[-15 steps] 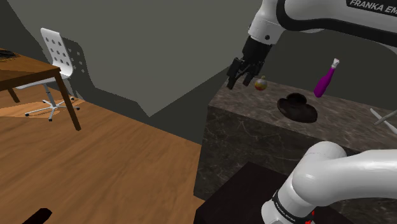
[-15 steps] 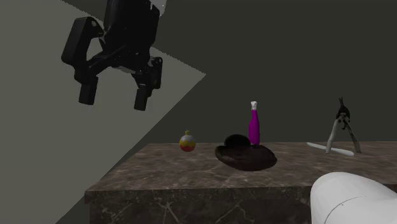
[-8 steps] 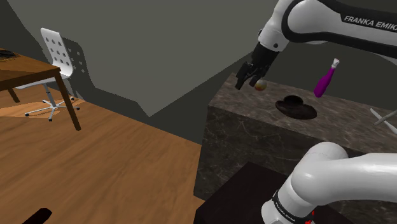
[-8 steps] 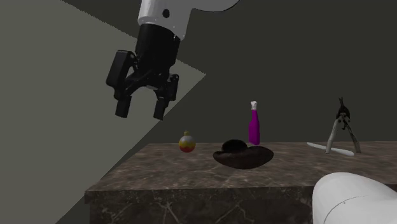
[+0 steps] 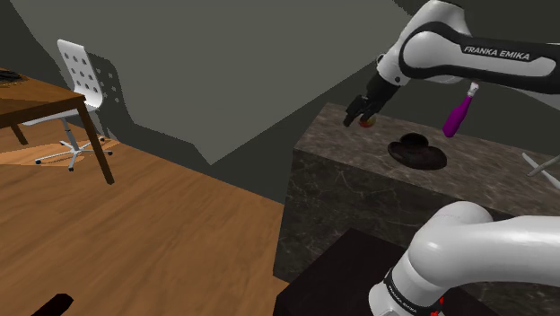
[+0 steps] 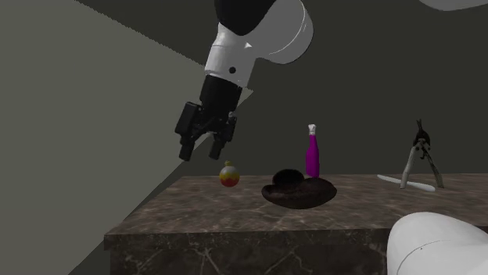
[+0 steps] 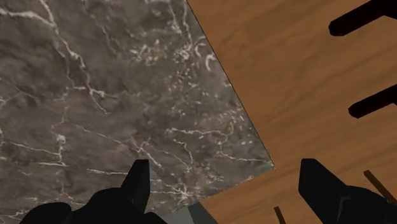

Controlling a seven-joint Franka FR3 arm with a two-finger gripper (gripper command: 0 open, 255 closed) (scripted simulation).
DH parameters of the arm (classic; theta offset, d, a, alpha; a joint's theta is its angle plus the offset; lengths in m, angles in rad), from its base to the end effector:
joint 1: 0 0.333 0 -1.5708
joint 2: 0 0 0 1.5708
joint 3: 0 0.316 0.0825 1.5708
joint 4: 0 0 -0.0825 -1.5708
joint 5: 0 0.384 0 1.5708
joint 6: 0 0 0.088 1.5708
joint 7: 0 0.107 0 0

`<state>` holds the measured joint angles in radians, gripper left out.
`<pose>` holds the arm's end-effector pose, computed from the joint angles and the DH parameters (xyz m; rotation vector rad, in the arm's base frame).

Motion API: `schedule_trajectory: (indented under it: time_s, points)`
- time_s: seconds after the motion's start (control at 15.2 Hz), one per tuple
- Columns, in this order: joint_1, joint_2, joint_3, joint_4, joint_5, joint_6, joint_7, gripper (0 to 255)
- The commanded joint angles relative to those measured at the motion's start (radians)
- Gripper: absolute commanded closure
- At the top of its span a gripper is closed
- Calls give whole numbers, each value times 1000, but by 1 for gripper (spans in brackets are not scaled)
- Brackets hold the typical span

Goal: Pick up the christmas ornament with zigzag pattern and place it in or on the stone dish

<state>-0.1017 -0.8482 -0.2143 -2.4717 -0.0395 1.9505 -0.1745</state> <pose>0.3058 -0.1212 0.5856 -3.0442 0.1323 -0.5129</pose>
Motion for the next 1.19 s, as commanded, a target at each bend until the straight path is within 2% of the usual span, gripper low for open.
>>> schedule_trajectory:
  time_s: [0.0, 0.33, 0.59, 0.86, 1.12]
  points:
    - [-13, 13, -53, -6, -18, 45, -51, 0]
    - [-23, 76, -185, -8, -40, 173, -169, 0]
    - [-9, 145, -301, 15, -35, 271, -271, 0]
    - [36, 227, -432, 59, -1, 360, -383, 0]
    - [118, 316, -586, 125, 67, 434, -512, 0]
